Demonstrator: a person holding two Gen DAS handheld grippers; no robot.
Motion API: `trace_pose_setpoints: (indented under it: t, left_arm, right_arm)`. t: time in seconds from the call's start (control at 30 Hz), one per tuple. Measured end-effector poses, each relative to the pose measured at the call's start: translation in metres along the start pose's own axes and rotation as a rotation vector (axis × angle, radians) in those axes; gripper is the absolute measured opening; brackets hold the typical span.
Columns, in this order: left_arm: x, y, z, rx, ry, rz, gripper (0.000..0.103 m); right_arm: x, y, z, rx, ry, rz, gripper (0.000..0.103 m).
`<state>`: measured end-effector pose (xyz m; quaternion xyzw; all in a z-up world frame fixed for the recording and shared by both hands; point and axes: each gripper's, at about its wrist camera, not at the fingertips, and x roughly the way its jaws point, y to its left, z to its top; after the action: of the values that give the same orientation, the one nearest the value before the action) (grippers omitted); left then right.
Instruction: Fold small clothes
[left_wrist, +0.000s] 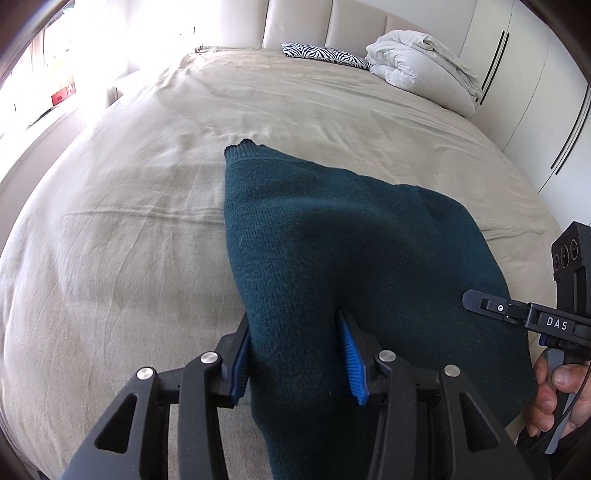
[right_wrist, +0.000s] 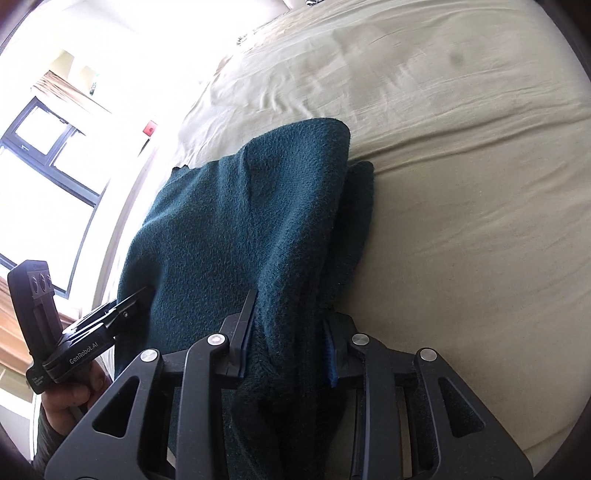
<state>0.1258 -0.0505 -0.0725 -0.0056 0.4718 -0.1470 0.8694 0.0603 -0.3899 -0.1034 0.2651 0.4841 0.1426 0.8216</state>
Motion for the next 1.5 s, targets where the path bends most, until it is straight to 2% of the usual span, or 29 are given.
trace_pose_setpoints:
  t: [0.07, 0.13, 0.2, 0.27, 0.37, 0.53, 0.63, 0.67, 0.73, 0.87, 1.0, 1.1, 1.2, 1.23, 1.33, 1.5]
  left_arm:
    - [0.0, 0.001, 0.0, -0.004, 0.0, 0.007, 0.05]
    - [-0.001, 0.002, 0.0, -0.012, -0.001, 0.012, 0.052]
    - [-0.001, 0.003, -0.001, -0.022, -0.005, 0.016, 0.056]
    - [-0.002, 0.007, -0.001, -0.036, -0.006, 0.018, 0.062]
    - [-0.003, 0.01, -0.003, -0.053, -0.01, 0.013, 0.064]
    - [-0.002, 0.012, -0.006, -0.059, -0.014, 0.0, 0.066]
    - [-0.002, 0.017, -0.007, -0.074, -0.014, -0.02, 0.069]
    - [-0.002, 0.02, -0.007, -0.088, -0.013, -0.031, 0.069]
    - [-0.008, 0.022, -0.009, -0.104, -0.02, -0.032, 0.068]
    - [-0.033, 0.011, -0.013, -0.081, -0.073, -0.013, 0.059]
    - [-0.052, 0.006, -0.022, -0.076, -0.12, -0.02, 0.059]
    - [-0.043, 0.002, -0.027, -0.053, -0.095, -0.004, 0.059]
    - [-0.027, 0.006, -0.037, -0.064, -0.054, -0.012, 0.061]
    - [-0.023, 0.008, -0.039, -0.072, -0.052, -0.019, 0.062]
    - [-0.025, 0.009, -0.04, -0.068, -0.069, -0.019, 0.063]
    - [-0.047, 0.006, -0.039, -0.045, -0.133, 0.016, 0.062]
  right_arm:
    - [-0.004, -0.003, 0.0, 0.014, 0.006, 0.02, 0.03]
    - [-0.011, -0.003, 0.001, 0.032, 0.007, 0.009, 0.037]
    - [-0.024, 0.001, 0.0, 0.03, -0.006, -0.017, 0.039]
    - [-0.038, 0.002, -0.003, 0.04, -0.007, -0.01, 0.039]
    - [-0.053, 0.003, -0.013, 0.063, 0.009, 0.026, 0.039]
    - [-0.05, -0.004, -0.038, 0.046, 0.05, -0.001, 0.039]
    - [-0.048, -0.028, -0.045, 0.114, 0.033, 0.098, 0.036]
    - [-0.05, -0.031, -0.045, 0.121, 0.032, 0.113, 0.036]
    - [-0.057, -0.028, -0.044, 0.112, 0.031, 0.088, 0.037]
    - [-0.083, -0.011, -0.042, 0.074, -0.009, 0.045, 0.039]
    - [-0.107, 0.014, -0.042, 0.013, -0.03, 0.117, 0.039]
    - [-0.1, 0.027, -0.05, -0.03, 0.012, 0.165, 0.039]
    - [-0.071, 0.015, -0.062, 0.014, 0.08, 0.117, 0.036]
    - [-0.064, 0.009, -0.067, 0.028, 0.082, 0.11, 0.032]
    - [-0.066, -0.002, -0.075, 0.029, 0.045, 0.162, 0.032]
    - [-0.084, 0.007, -0.075, -0.01, 0.016, 0.145, 0.034]
